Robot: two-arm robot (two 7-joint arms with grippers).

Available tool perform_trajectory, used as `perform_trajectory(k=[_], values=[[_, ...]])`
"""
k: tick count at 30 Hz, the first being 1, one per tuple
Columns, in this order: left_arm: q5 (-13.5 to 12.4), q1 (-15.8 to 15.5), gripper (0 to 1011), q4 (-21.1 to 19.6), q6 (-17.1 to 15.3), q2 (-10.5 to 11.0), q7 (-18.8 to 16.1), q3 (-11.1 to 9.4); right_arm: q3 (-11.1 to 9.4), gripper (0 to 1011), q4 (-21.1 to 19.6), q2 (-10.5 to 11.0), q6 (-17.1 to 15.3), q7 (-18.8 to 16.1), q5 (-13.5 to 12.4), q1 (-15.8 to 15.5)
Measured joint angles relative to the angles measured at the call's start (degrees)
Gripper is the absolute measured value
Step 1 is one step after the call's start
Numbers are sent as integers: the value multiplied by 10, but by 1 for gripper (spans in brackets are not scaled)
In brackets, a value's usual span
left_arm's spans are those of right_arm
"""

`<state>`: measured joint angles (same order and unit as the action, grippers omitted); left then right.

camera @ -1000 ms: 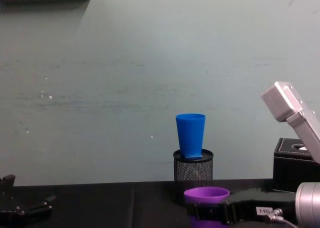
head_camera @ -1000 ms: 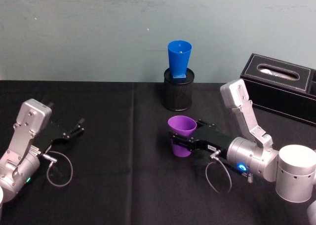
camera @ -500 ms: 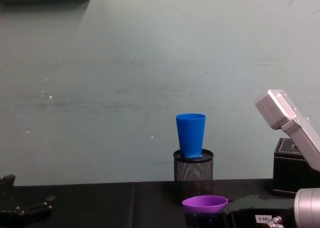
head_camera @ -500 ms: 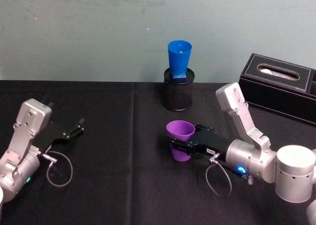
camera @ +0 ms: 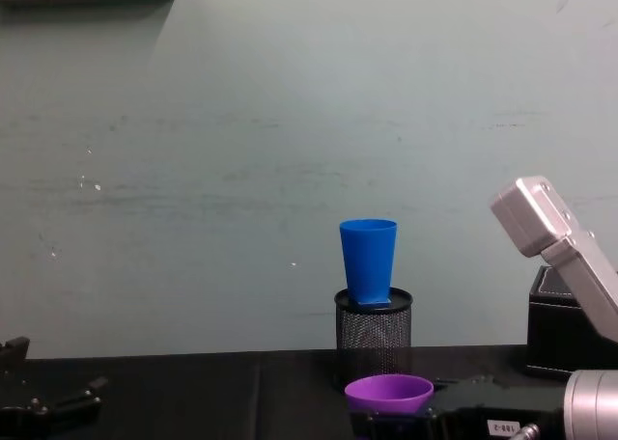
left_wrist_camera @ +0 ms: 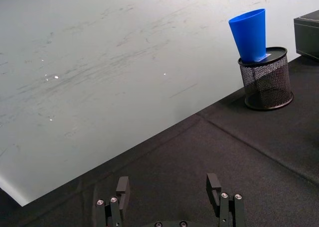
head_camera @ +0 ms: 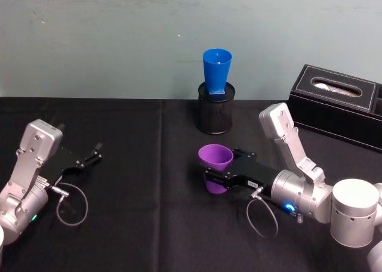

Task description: Pick up one cup with a gripper and tap it against the other cup.

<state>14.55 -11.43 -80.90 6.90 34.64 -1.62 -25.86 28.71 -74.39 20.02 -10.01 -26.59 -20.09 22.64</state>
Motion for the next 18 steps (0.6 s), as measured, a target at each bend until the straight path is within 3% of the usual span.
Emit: perform_trajectory(k=[18], values=[[0, 0, 1011, 0, 0, 0, 0, 0, -4, 724, 12, -6, 10, -7, 0, -1]])
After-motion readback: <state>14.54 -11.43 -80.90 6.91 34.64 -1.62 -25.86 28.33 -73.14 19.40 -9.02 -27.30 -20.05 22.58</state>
